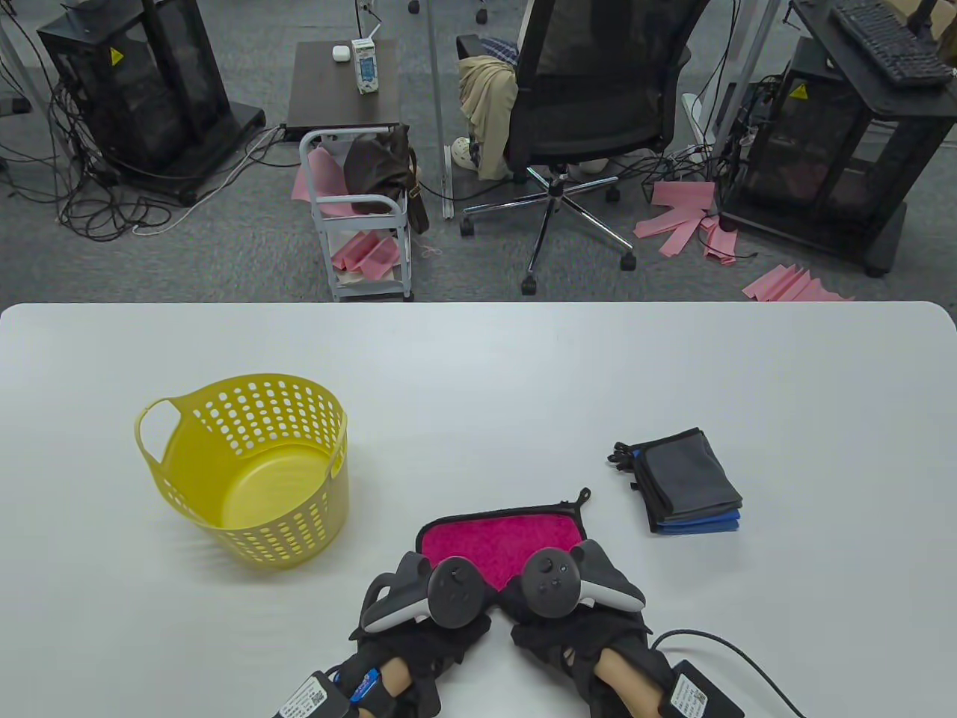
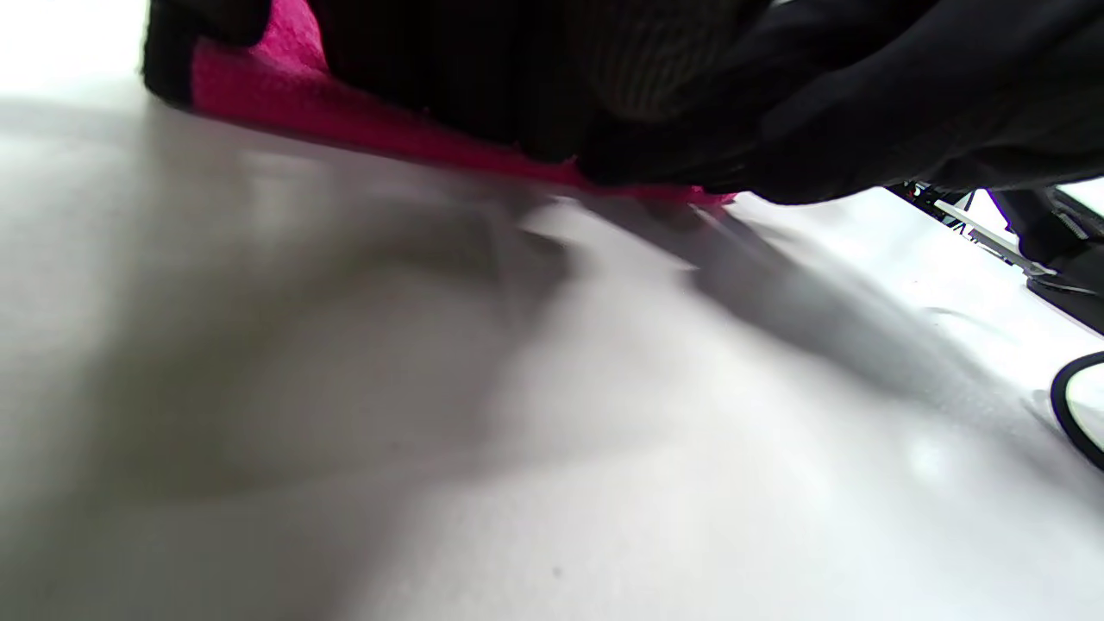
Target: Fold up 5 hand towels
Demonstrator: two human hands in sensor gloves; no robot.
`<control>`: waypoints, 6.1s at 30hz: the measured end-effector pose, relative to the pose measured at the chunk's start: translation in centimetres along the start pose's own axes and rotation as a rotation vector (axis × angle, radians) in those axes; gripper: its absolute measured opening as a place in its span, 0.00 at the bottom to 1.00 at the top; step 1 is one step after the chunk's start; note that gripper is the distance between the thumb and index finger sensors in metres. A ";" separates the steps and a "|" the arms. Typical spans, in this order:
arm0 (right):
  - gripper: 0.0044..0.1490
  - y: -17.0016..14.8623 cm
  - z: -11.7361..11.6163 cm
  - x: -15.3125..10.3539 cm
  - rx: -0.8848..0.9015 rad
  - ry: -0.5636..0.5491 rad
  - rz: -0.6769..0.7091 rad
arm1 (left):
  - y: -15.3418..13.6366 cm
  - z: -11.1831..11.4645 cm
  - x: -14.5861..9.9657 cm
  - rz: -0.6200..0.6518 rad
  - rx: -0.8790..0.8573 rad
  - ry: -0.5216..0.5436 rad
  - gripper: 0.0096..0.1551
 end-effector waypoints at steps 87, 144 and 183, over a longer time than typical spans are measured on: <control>0.32 0.2 12.4 -2.6 -0.140 -0.691 -0.620 | -4.5 -4.8 -3.9 -0.202 -0.006 0.393 0.52; 0.24 -5.2 6.0 3.8 0.220 -0.375 -0.500 | -3.9 -4.4 -3.9 -0.169 0.007 0.359 0.52; 0.41 -16.5 16.8 -5.4 0.058 -0.749 -0.501 | -3.9 -4.1 -2.8 -0.189 0.027 0.399 0.53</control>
Point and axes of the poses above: the tracker on the back of each hand, its own y axis roughly to the thumb side, its own x axis roughly from the wrist to the fingertips, z = x × y, the point moved 1 cm from there along x, roughly from the wrist to the fingertips, and after that the axes turned 9 degrees about -z, right-handed, at the moved point
